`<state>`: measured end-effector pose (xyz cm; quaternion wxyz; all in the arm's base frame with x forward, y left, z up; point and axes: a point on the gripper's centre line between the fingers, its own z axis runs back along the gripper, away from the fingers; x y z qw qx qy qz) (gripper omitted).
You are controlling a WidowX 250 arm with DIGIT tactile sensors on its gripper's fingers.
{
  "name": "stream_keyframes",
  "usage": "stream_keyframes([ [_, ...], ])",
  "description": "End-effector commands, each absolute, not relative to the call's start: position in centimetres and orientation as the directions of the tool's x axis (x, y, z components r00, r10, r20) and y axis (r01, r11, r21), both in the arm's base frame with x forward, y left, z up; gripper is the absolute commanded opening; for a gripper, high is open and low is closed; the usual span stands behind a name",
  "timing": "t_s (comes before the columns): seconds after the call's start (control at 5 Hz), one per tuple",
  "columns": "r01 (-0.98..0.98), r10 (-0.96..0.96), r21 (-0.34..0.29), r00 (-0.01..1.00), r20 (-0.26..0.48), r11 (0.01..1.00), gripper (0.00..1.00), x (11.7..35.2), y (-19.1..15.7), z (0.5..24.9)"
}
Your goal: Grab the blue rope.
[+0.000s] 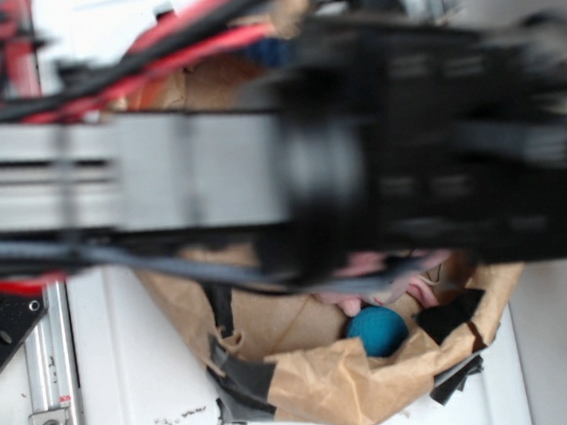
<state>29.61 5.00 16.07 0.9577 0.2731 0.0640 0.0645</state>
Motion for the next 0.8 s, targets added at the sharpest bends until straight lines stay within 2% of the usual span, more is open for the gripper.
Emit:
stream_keyframes([
  [0.0, -0.058, 0.065, 0.269, 0.998, -0.017, 0.961, 0.00, 28.1, 3.7, 19.5],
  [0.2, -0.080, 0.062, 0.117, 0.987, 0.148, 0.990, 0.00, 26.8, 2.2, 19.5],
  [0.4, -0.068, 0.061, 0.036, 0.984, 0.169, 0.997, 0.00, 26.0, 0.4, 18.9],
  [0.6, -0.037, 0.033, 0.017, 0.982, 0.188, 0.999, 0.00, 25.6, -0.7, 18.5],
])
